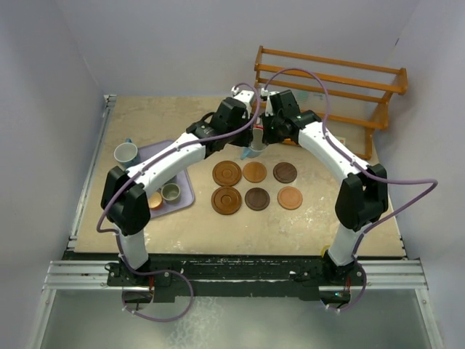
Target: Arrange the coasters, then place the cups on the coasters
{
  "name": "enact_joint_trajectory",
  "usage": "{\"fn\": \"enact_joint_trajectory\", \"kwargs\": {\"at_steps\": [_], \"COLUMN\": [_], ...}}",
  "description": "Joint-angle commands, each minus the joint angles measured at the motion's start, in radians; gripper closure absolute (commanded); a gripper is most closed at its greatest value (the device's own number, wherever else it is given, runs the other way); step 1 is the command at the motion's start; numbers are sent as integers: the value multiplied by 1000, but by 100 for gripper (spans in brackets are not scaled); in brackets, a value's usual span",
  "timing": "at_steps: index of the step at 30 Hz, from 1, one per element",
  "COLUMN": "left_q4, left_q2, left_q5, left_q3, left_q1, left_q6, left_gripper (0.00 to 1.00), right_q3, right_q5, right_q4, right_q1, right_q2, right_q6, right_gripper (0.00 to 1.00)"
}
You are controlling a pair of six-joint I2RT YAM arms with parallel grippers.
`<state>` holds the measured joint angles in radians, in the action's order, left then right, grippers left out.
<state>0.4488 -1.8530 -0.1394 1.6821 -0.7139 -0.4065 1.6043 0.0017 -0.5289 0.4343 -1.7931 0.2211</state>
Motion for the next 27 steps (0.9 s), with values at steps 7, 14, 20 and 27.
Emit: {"fn": "enact_joint_trajectory", "kwargs": {"at_steps": [7, 14, 20, 27], "left_q4": [-82, 30, 111, 218], "left_q2": [196, 333, 428, 467], "left_q5": [237, 278, 328, 303], "left_q3": [-64, -152, -209, -222], "left_q1": [10, 92, 228, 272], "left_q6": [187, 339, 429, 533], "left_gripper": [52, 43, 33, 27], "right_q3": [-26, -115, -183, -211], "right_q5": [-1, -47, -58, -68], "right_q4": [27, -9, -39, -88], "right_q1": [-69, -173, -221, -236], "right_q2": [116, 215, 294, 323], "right_q6": [-84, -166, -243, -319], "right_gripper": [100, 100, 100, 100]}}
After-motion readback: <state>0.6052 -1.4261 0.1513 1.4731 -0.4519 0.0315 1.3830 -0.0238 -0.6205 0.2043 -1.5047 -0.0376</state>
